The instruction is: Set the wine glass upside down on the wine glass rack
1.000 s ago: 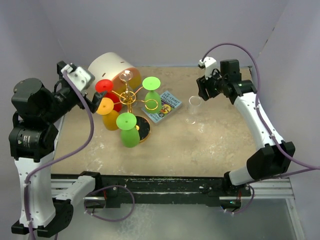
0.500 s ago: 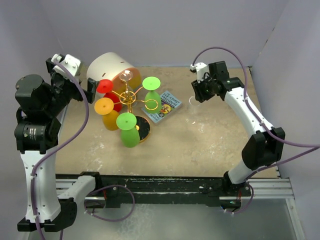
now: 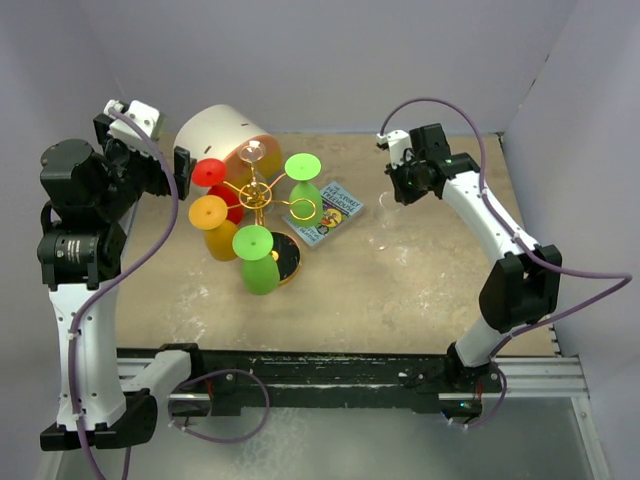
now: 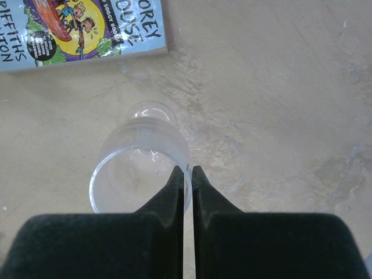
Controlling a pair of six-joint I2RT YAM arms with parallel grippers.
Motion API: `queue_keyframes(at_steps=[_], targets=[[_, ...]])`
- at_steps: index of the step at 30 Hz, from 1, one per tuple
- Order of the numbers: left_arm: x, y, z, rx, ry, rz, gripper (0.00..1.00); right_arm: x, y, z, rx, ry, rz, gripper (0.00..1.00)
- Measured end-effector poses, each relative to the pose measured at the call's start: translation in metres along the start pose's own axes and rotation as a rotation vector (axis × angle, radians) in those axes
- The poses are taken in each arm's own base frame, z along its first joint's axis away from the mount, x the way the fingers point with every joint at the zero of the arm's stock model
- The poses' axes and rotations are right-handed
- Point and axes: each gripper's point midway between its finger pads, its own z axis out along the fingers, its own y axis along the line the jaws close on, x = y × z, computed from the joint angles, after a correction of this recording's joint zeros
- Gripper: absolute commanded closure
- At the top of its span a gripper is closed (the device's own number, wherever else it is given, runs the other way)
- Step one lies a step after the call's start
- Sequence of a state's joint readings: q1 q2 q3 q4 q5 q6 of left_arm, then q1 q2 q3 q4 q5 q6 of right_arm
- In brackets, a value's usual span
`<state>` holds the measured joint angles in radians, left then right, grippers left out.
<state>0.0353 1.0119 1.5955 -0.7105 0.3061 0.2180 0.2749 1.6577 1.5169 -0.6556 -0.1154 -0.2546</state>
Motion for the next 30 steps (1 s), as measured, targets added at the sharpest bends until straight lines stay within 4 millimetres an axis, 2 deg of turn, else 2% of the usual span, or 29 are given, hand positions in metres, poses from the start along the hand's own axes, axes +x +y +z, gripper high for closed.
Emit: queue_keyframes(at_steps=[7,9,12,15,16,17,21,26,30], targets=[[0.003,0.004,0.005,-0.015,0.012,-0.042,0.01,-0.001,-0.003,-0.004,0.017,-0.002,0.001,1.0],[0.004,0.004,0.005,-0.018,0.013,-0.056,0.01,-0.004,-0.004,-0.01,0.028,-0.017,-0.001,1.0],[0.004,0.005,0.005,-0.023,0.014,-0.074,0.01,-0.013,-0.009,-0.032,0.06,-0.069,-0.002,1.0],[0.002,0.005,0.004,-0.019,0.008,-0.075,0.01,-0.031,-0.02,-0.066,0.106,-0.159,0.002,1.0],[0.001,0.004,0.003,-0.016,0.005,-0.074,0.0,-0.031,-0.02,-0.066,0.106,-0.159,0.002,1.0],[-0.002,0.003,0.003,-0.008,-0.002,-0.073,0.01,-0.038,-0.03,-0.089,0.144,-0.213,0.014,1.0],[-0.011,-0.01,0.001,0.063,-0.032,-0.083,0.06,-0.06,-0.046,-0.143,0.224,-0.346,0.023,1.0],[-0.023,-0.022,0.002,0.145,-0.06,-0.097,0.07,-0.091,-0.04,-0.213,0.259,-0.537,0.011,1.0],[-0.036,-0.029,0.004,0.199,-0.081,-0.093,0.08,-0.109,-0.033,-0.249,0.254,-0.64,0.006,1.0]])
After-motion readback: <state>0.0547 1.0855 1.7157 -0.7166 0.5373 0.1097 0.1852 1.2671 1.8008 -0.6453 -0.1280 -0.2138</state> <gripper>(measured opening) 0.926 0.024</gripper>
